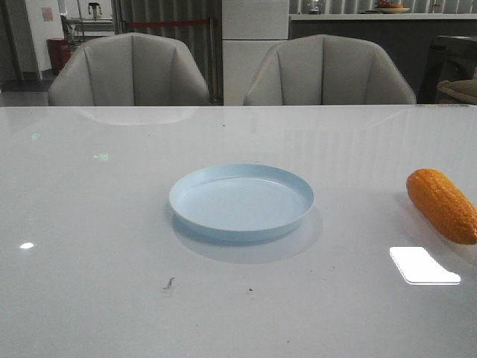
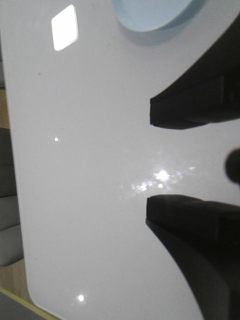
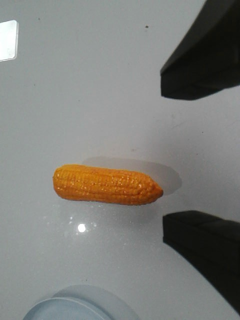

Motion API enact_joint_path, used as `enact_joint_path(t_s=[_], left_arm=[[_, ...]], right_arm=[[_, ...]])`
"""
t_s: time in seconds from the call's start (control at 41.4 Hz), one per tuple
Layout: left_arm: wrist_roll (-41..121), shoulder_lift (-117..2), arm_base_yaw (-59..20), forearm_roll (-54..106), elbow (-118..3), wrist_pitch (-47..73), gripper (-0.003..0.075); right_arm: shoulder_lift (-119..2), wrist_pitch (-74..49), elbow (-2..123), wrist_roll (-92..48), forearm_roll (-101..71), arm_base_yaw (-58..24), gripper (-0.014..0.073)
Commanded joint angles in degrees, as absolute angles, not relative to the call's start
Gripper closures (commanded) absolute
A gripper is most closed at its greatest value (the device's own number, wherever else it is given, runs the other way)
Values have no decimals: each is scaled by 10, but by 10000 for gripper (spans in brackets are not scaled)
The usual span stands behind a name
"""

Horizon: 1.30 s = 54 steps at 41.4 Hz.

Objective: Place corn on plate with both arms
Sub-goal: 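Lower the right gripper over the orange corn cob and grasp it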

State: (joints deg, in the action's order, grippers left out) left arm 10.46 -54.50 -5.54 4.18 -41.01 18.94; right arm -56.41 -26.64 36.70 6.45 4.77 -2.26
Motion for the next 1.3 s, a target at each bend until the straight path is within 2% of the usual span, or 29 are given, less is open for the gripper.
enact_joint_path(t_s=[0.0,0.193,0.58,0.749,1.28], left_arm=[[105,-493,-54,47,-359,115,340],[104,-423,-54,53,-294,110,340],[104,-396,-54,53,-294,122,340],[104,-396,-54,53,-294,122,340],[104,-396,-54,53,-294,161,340]], right_arm=[[-592,-254,419,63,49,-22,20],[-699,-357,557,57,49,-22,21],[-920,-508,780,-4,26,-22,21],[-981,-518,813,-38,-43,-22,21],[-1063,-494,816,-38,-43,-22,21]])
